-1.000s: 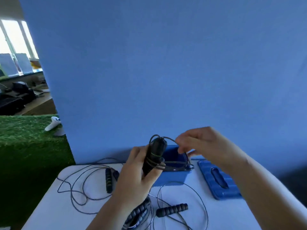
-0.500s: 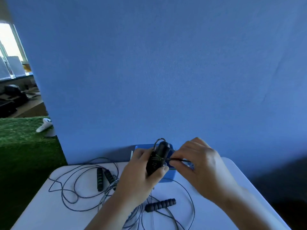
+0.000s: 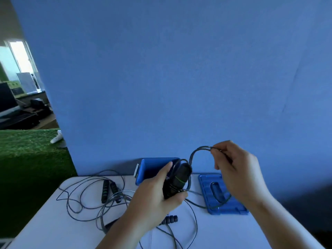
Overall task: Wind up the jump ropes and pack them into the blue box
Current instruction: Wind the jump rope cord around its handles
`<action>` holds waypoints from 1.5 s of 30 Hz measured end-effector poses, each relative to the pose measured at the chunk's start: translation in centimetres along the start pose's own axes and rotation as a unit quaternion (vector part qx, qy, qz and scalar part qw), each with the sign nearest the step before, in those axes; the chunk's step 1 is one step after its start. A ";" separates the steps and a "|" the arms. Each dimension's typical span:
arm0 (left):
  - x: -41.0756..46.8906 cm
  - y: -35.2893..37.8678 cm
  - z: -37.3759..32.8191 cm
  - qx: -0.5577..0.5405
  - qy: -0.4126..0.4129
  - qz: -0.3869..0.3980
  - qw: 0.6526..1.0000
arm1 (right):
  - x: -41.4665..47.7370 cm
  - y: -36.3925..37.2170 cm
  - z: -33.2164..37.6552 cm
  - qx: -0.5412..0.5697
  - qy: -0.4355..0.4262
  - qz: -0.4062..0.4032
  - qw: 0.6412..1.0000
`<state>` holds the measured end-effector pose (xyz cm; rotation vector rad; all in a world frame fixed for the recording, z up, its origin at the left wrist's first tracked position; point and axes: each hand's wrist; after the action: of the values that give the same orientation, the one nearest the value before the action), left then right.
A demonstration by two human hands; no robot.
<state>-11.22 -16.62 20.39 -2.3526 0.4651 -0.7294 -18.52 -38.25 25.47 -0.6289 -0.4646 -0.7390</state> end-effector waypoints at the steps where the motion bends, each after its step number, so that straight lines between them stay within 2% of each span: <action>1: -0.1 0.3 -0.3 -0.016 -0.002 -0.006 1.000 | 0.5 -1.0 -0.6 -0.004 0.004 -0.011 1.000; 8: -0.3 1.9 -2.3 -0.084 -0.015 -0.027 0.996 | 2.3 -6.2 -5.6 -0.057 0.043 -0.001 0.997; 12: 0.0 2.3 -3.5 -0.082 -0.001 -0.020 0.996 | 1.1 -7.1 -7.9 -0.115 0.076 0.091 0.986; 14: 0.2 2.3 -3.9 -0.070 0.014 -0.014 0.997 | 0.4 -7.3 -8.5 -0.191 0.093 0.179 0.960; 15: 0.3 2.3 -4.1 -0.064 0.018 -0.010 0.998 | 0.1 -7.4 -8.7 -0.250 0.089 0.232 0.936; 17: 0.7 2.4 -4.2 -0.056 0.020 0.003 0.998 | -0.6 -7.1 -9.2 -0.341 0.043 0.303 0.889; 18: 0.8 2.5 -4.3 -0.055 0.020 0.013 0.998 | -1.0 -6.7 -9.3 -0.340 0.013 0.315 0.886; 20: 1.1 2.5 -4.6 -0.057 0.030 0.034 0.997 | -1.9 -5.6 -8.4 -0.272 -0.047 0.324 0.905; 22: 1.4 2.4 -5.0 -0.059 0.045 0.049 0.996 | -3.0 -4.1 -6.3 -0.166 -0.058 0.347 0.921; 24: 1.9 2.2 -5.2 -0.058 0.049 0.053 0.996 | -3.8 -2.7 -4.4 -0.057 -0.029 0.359 0.931; 27: 2.6 1.4 -4.8 -0.054 0.033 0.054 0.997 | -4.5 -1.7 -2.3 0.084 0.061 0.301 0.948; 31: 3.5 -0.2 -3.9 -0.076 0.000 0.094 0.993 | -5.7 -1.3 -1.0 0.173 0.156 0.279 0.931; 34: 3.9 -1.0 -3.5 -0.045 0.003 0.100 0.994 | -6.0 -1.0 -0.7 0.274 0.243 0.255 0.895; 39: 3.8 -1.7 -3.3 0.005 0.013 0.028 1.000 | -6.2 -0.2 -0.2 0.312 0.274 0.247 0.876; 45: 3.9 -1.6 -2.3 0.090 0.061 0.000 0.994 | -6.4 0.0 -0.1 0.293 0.257 0.237 0.890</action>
<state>-9.29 -18.41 24.46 -2.1494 0.4333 -0.8814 -22.69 -35.27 21.61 0.0468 -0.0157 -0.2436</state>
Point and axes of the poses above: each hand's wrist, its own x-axis towards the middle knuckle, its own y-axis out of the palm, z = x × y, and after that the axes turned 5 degrees about -z, right-handed
